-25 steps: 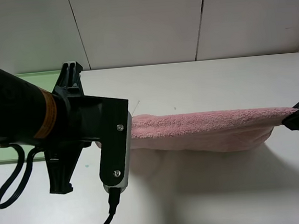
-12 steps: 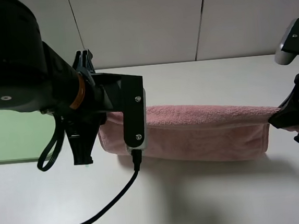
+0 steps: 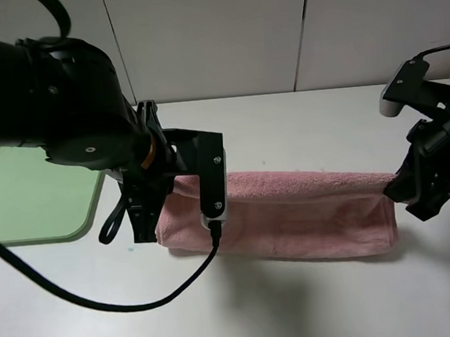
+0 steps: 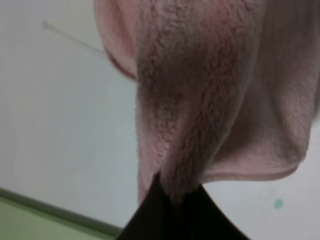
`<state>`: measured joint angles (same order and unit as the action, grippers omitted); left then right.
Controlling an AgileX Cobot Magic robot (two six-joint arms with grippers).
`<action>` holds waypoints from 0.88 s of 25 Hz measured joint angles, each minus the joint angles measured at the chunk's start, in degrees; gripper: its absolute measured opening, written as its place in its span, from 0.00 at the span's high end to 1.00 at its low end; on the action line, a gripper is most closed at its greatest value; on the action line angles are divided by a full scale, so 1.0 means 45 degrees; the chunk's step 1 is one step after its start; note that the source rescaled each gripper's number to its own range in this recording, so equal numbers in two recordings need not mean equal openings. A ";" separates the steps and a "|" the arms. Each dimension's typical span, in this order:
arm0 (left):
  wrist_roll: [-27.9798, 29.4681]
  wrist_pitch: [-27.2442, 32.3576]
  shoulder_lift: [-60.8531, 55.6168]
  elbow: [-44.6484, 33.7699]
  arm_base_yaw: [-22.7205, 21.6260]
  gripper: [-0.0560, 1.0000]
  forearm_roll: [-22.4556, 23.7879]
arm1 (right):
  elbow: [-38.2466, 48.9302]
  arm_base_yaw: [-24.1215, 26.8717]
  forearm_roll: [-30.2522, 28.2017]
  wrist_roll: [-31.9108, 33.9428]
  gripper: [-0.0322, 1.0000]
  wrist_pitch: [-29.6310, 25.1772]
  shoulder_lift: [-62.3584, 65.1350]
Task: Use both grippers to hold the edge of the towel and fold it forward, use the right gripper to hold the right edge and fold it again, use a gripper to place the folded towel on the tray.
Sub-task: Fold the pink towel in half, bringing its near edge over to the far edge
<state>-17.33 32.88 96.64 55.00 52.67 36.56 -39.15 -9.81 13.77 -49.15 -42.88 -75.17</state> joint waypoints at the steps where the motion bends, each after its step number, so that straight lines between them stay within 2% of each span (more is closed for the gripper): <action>1: -0.0029 -0.0163 0.0165 0.0000 -0.0004 0.95 0.0013 | 0.0000 0.0000 -0.0031 0.0000 0.97 0.0147 -0.0152; 5: -0.0139 -0.0743 0.0721 0.0000 -0.0145 0.95 0.0056 | 0.0000 0.0000 -0.0084 0.0000 0.97 0.0598 -0.0688; 15: -0.0172 -0.1869 0.1104 0.0542 -0.1660 0.95 0.0056 | 0.0000 0.0000 -0.0083 0.0000 0.97 0.1847 -0.1688; 22: -0.0266 -0.2314 0.1401 0.0607 -0.1808 0.95 0.0043 | -0.0012 0.0000 -0.0254 0.0000 0.97 0.2546 -0.2294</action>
<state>-18.53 22.46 102.95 57.73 44.54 36.75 -39.20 -9.81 12.62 -49.15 -31.43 -85.49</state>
